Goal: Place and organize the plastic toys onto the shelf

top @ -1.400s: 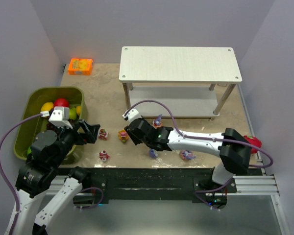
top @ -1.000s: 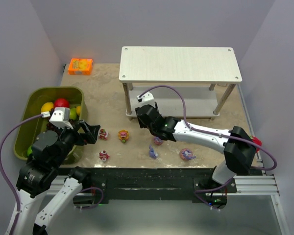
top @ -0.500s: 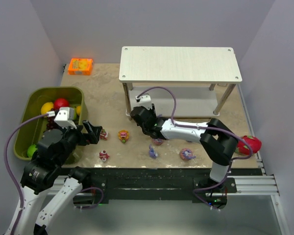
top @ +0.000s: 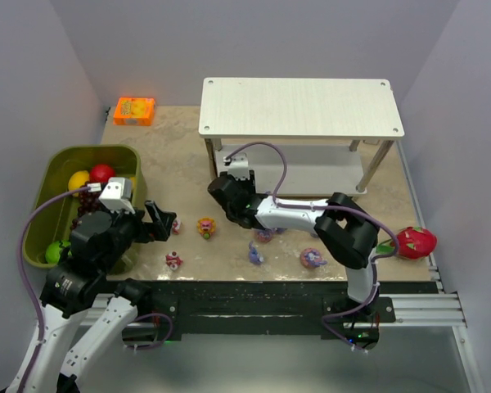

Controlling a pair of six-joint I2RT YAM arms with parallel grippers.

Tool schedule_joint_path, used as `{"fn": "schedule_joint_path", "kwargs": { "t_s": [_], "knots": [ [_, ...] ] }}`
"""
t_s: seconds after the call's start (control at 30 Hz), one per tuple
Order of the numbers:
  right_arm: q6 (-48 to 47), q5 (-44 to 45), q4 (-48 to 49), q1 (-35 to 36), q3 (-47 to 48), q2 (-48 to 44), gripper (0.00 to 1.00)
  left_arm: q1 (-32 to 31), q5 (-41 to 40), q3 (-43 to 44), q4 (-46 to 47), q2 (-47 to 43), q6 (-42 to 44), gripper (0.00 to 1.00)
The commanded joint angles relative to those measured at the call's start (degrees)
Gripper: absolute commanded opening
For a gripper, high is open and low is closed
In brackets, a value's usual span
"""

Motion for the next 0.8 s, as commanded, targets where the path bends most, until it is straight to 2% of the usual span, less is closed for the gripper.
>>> {"fn": "schedule_joint_path", "kwargs": {
  "t_s": [0.0,0.33,0.6,0.7,0.77],
  "knots": [
    [3.9,3.4,2.0,-2.2,4.0,2.5,0.05,0.2,2.7,-0.1,3.0,-0.2,-0.7,0.99],
    [3.8,1.4,0.8,-4.3,5.2,4.7,0.30,0.2,4.1,-0.1,2.4,-1.3,-1.6,0.99],
    [3.3,-1.3,0.5,-4.4,4.0,2.2,0.75,0.2,4.1,0.0,0.3,-1.7,-2.7,0.99],
    [2.9,-1.8,-5.2,-4.4,6.3,2.1,0.88,0.2,4.1,0.6,-0.4,-1.7,-2.5,0.99],
    [3.0,-2.0,-5.8,-4.3,6.8,1.6,0.90,0.2,4.2,1.1,-1.1,-1.7,-2.3,0.99]
  ]
}}
